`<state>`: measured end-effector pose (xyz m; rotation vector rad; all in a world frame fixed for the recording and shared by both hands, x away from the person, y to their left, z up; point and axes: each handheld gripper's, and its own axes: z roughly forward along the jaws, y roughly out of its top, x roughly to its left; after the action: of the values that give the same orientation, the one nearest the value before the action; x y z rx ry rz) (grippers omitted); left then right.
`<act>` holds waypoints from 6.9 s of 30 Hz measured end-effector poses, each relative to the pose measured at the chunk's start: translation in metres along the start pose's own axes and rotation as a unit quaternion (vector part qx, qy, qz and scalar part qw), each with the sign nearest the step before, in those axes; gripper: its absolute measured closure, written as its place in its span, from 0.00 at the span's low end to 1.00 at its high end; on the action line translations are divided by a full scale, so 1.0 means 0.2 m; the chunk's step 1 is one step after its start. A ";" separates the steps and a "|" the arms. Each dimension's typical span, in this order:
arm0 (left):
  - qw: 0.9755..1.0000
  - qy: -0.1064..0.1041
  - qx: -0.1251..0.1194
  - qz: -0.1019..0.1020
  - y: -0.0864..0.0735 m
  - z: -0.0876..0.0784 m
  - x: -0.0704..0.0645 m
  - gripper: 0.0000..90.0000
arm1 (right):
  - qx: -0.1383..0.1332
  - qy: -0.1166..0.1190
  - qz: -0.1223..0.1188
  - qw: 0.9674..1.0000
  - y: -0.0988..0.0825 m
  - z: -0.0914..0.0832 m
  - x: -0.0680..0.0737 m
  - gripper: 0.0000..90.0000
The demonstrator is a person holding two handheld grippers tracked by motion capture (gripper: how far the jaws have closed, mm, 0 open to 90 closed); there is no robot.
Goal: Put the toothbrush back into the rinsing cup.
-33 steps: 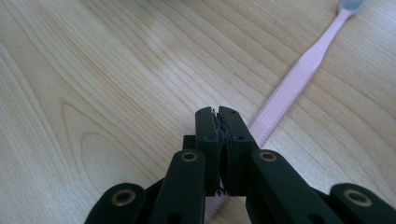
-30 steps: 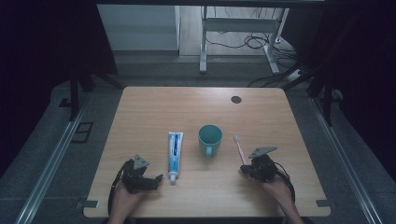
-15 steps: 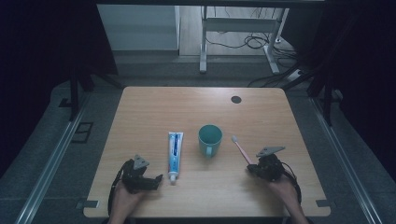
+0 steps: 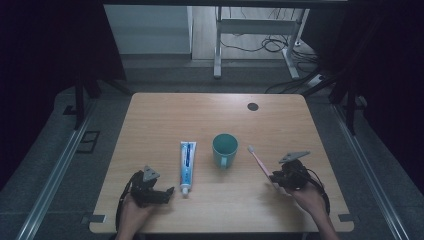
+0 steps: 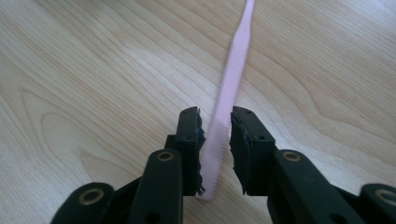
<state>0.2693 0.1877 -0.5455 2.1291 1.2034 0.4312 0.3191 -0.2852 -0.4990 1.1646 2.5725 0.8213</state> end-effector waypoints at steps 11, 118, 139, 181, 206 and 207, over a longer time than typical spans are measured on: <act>1.000 0.000 0.000 -0.001 0.00 0.00 0.00 0.05 | 0.049 0.012 0.011 0.999 0.09 0.02 -0.03 0.75; 1.000 0.000 0.000 0.001 0.00 0.00 0.00 0.05 | 0.073 0.035 0.009 0.997 0.50 -0.08 0.00 0.88; 1.000 0.000 0.000 0.003 0.00 0.00 0.00 0.05 | -0.033 0.058 -0.008 0.998 0.55 -0.19 0.05 0.88; 1.000 0.000 -0.002 0.001 0.00 0.00 0.00 0.05 | -0.170 0.072 -0.038 0.982 0.86 -0.18 0.20 0.88; 1.000 0.000 0.000 0.002 0.00 0.00 0.00 0.06 | -0.179 0.071 -0.042 0.980 0.92 0.01 0.26 0.88; 1.000 0.000 0.000 0.001 0.00 0.00 0.00 0.06 | -0.178 0.071 -0.041 0.981 0.92 0.02 0.26 0.88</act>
<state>0.2700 0.1871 -0.5453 2.1311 1.2004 0.4321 0.4017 -0.1470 -0.3974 0.9162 2.4191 1.3210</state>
